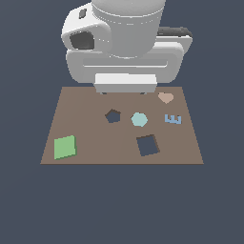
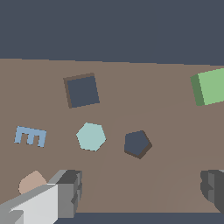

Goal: Insert a designated object into the corresponding slot on a board.

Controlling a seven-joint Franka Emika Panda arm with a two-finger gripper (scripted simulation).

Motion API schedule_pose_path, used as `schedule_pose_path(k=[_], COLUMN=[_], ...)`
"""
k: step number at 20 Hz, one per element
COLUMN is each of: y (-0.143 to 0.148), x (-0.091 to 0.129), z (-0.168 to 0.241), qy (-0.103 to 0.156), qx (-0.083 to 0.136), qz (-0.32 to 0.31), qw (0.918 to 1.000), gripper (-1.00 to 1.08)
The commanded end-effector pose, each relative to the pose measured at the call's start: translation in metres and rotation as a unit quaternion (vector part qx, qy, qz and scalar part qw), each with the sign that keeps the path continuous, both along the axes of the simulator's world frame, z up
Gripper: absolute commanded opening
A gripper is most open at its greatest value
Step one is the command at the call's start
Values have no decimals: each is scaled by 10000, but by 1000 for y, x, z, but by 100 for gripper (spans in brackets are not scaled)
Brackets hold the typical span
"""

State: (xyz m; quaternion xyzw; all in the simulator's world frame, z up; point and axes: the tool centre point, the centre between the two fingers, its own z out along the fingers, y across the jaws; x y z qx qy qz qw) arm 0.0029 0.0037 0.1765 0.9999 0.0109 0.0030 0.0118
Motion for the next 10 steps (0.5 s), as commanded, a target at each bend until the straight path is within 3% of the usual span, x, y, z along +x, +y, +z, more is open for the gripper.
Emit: schedule_pose_path(k=[1, 10], y=[0, -18], x=[0, 7], z=[0, -12], qy=[0, 4], qx=[0, 9], qz=[0, 105], qw=[10000, 9999], gripper=[100, 100])
